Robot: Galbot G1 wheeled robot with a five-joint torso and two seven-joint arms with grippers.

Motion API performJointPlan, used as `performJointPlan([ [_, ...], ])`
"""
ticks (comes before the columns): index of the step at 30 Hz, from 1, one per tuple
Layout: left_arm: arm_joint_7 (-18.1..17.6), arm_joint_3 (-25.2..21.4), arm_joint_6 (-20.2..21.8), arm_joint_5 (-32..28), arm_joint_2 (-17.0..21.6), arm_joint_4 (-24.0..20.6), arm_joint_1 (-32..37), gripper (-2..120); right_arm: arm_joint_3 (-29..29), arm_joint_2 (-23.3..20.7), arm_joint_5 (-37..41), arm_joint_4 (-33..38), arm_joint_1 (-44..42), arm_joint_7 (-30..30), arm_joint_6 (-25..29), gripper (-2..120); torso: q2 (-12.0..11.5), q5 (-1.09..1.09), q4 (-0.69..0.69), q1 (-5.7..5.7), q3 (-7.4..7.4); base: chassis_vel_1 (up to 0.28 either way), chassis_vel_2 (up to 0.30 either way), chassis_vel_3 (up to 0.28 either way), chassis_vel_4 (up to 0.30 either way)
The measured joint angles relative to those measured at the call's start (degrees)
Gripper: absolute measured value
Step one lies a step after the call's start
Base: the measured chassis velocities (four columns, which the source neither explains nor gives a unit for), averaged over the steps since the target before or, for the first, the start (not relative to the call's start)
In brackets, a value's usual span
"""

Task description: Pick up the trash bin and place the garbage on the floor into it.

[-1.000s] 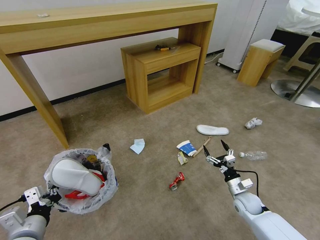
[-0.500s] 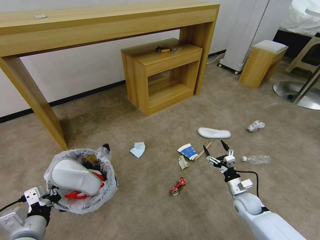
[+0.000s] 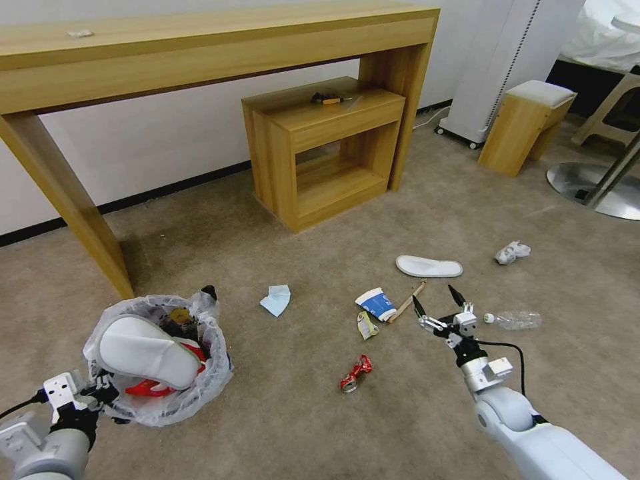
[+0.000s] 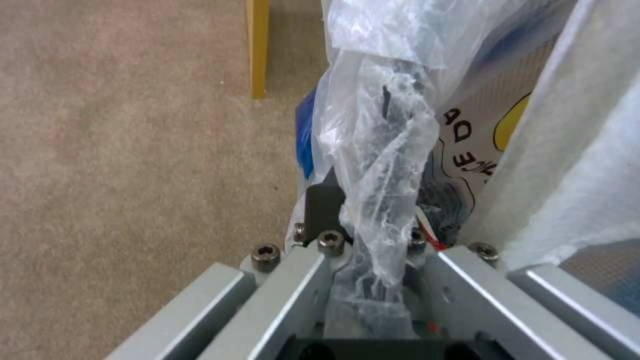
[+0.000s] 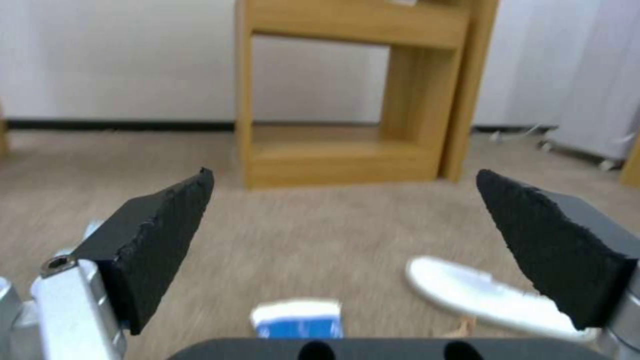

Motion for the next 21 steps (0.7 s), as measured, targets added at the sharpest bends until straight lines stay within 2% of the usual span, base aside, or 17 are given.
performJointPlan([
  [6, 0.03, 0.01, -0.21, 0.1, 0.76, 0.77, -0.91, 0, -2.57, -3.38, 2.47, -2.22, -2.55, -4.88, 1.05, 100, 0.0, 0.0, 0.0, 0.0, 0.0, 0.0, 0.0, 0.0, 0.0],
  [21, 0.5, 0.79, -0.93, 0.61, 0.85, 2.31, -1.94, 0, -6.53, -5.26, -1.08, -4.73, -9.04, -5.95, 2.79, 100, 0.0, 0.01, -0.01, 0.0, 0.0, 0.0, 0.0, 0.0, 0.0],
])
